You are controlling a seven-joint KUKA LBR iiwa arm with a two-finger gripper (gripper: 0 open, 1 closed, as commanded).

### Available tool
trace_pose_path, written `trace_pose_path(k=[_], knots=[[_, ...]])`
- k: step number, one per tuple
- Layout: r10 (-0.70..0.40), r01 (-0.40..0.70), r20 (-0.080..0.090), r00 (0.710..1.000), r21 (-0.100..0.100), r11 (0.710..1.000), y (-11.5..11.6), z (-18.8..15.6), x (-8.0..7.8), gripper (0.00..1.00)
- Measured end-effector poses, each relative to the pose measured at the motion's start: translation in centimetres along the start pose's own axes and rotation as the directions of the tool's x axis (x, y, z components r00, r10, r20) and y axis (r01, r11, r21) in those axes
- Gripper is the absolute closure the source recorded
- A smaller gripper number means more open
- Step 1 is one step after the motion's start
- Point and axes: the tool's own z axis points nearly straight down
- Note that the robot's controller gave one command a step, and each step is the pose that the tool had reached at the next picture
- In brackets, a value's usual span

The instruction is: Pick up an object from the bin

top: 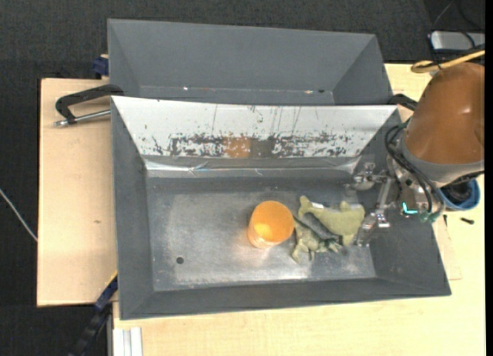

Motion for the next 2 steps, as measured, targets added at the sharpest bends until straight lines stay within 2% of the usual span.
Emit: trace_pose_path(k=[1, 2], knots=[[0.257, -0.257, 0.016, 0.966, 0.002, 0.966, 1.57, 9.14, -3.52, 0.00], [0.257, -0.257, 0.014, 0.966, -0.001, 0.967, 1.56, 8.92, -3.76, 0.00]])
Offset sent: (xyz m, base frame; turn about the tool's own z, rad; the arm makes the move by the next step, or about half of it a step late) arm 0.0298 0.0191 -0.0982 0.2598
